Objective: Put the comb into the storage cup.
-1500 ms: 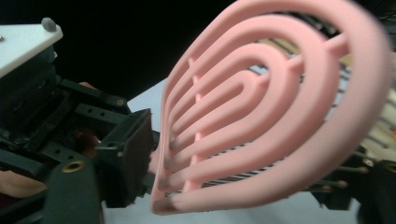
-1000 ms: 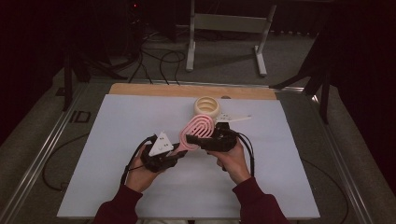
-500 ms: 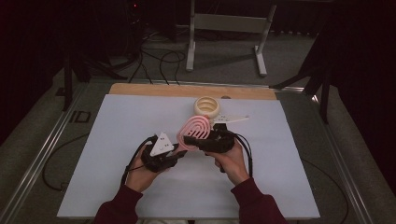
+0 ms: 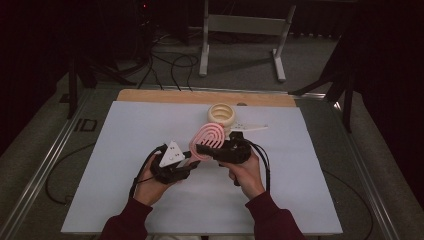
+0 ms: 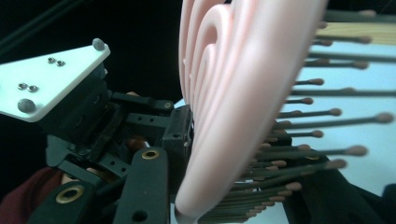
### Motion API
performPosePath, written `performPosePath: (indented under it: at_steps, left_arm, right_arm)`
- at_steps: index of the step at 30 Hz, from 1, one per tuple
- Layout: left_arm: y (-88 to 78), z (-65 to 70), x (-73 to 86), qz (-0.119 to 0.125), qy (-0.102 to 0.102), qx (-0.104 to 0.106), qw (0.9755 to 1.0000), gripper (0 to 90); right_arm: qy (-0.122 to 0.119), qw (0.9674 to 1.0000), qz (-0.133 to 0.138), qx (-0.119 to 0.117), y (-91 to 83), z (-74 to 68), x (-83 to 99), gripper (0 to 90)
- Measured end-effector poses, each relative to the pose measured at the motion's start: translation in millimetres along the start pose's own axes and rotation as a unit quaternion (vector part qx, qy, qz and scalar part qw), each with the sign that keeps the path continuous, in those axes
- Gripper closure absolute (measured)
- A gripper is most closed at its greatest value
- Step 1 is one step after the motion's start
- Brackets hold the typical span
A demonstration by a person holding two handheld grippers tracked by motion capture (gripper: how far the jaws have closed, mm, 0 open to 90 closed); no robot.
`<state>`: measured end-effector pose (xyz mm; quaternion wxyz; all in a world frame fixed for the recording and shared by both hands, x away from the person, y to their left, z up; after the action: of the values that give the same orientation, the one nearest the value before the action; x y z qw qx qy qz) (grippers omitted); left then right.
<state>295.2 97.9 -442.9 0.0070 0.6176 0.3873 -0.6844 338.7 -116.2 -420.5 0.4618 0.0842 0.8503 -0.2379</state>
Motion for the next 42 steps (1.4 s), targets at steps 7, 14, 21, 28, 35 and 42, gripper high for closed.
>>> performPosePath:
  at_steps: [7,14,21,28,35,42]
  left_arm:
    - [-0.4,-2.0,-0.2,0.013,-0.022,0.005,0.9997,48.3]
    - [-4.5,-2.5,-1.6,0.027,-0.029,0.003,0.9992,44.6]
    - [-8.6,-7.1,-0.1,0.035,-0.044,-0.015,0.9983,34.3]
    - [-12.6,-6.8,-0.3,0.041,-0.044,-0.054,0.9967,14.6]
    - [-20.9,-7.1,0.0,0.048,-0.047,-0.058,0.9961,1.3]
    - [-36.6,-16.9,15.2,0.06,-0.069,-0.082,0.9924,0.0]
  right_arm:
    - [-0.004,1.0,0.003,0.007,-0.5,-0.4,0.1,64.0]
    - [-0.006,0.9998,0.008,0.015,0.2,-1.7,-0.1,64.1]
    - [-0.009,0.9996,0.012,0.022,1.2,-1.1,-0.1,64.1]
    - [-0.008,0.9994,0.019,0.026,1.5,-0.6,-0.1,64.0]
    - [-0.006,0.9992,0.025,0.031,-0.8,2.8,-2.4,64.1]
    - [-0.007,0.9989,0.032,0.035,-2.5,3.1,-4.3,64.0]
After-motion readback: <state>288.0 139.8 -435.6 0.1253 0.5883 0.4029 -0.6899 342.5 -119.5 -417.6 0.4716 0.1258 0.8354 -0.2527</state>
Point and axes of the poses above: each handheld gripper's, and its own axes: y roughly forward along the jaws, x roughly out of its underside, z roughly to its right, the point moved 1 cm from there along y, roughly forward along the jaws, and after that the axes turned 4 degrees about x, right-handed, at the moved point
